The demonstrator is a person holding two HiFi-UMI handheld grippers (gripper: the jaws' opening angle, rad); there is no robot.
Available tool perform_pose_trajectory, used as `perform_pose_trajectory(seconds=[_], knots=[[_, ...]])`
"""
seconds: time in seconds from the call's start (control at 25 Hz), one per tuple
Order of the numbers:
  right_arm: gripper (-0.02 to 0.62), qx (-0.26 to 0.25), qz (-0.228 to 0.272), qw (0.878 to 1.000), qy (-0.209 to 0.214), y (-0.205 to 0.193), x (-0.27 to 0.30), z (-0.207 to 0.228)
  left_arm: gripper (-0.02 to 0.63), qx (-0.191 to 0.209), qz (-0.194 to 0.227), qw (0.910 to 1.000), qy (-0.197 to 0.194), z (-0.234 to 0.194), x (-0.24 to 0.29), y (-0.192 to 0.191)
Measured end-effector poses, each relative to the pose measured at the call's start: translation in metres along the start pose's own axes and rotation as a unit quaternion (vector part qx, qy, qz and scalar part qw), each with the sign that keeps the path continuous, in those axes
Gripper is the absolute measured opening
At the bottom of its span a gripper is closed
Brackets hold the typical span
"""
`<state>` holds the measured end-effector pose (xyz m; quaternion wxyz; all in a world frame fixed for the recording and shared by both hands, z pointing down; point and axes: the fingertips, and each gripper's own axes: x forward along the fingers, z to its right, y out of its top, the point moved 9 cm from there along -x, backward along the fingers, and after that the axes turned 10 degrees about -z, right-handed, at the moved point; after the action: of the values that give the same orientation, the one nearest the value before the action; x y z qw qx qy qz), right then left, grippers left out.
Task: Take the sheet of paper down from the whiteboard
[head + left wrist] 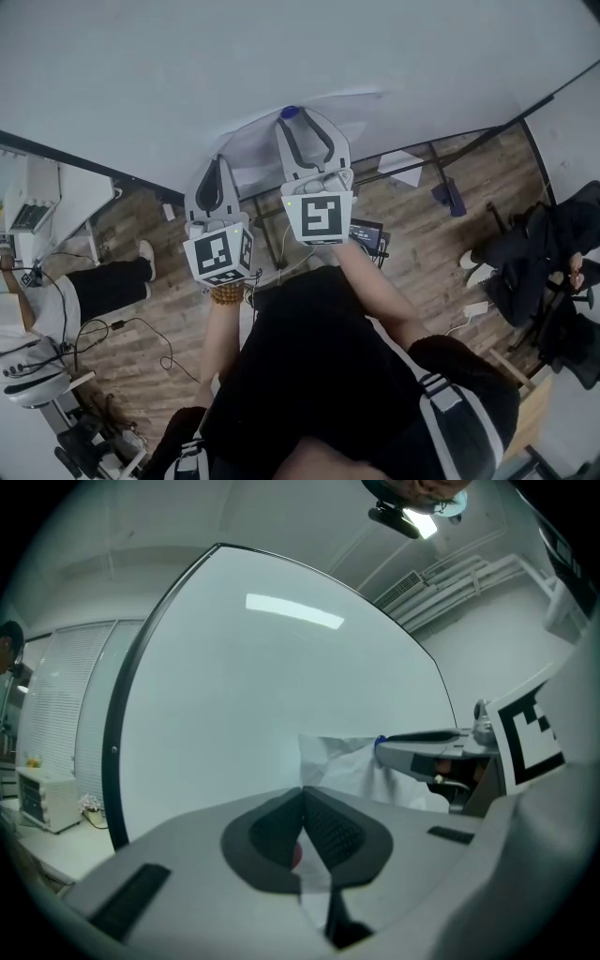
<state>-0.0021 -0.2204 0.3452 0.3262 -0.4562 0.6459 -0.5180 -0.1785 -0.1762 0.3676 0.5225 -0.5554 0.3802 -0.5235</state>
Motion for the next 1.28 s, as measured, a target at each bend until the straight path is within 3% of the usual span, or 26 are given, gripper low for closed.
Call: perform_pose_trajectory(seconds=[0.64, 1.28], knots=[[0.121, 0.019, 0.009, 1.000, 0.002, -0.001, 0.004, -0.003, 0.011, -0.002, -0.011, 0.9999, 0.003, -0.001, 0.003, -0.010], [0.120, 0.018, 0.018, 1.000, 0.004, 0.002, 0.005, -0.002, 0.011, -0.052, -0.014, 0.9984, 0.019, -0.007, 0.014, -0.007]])
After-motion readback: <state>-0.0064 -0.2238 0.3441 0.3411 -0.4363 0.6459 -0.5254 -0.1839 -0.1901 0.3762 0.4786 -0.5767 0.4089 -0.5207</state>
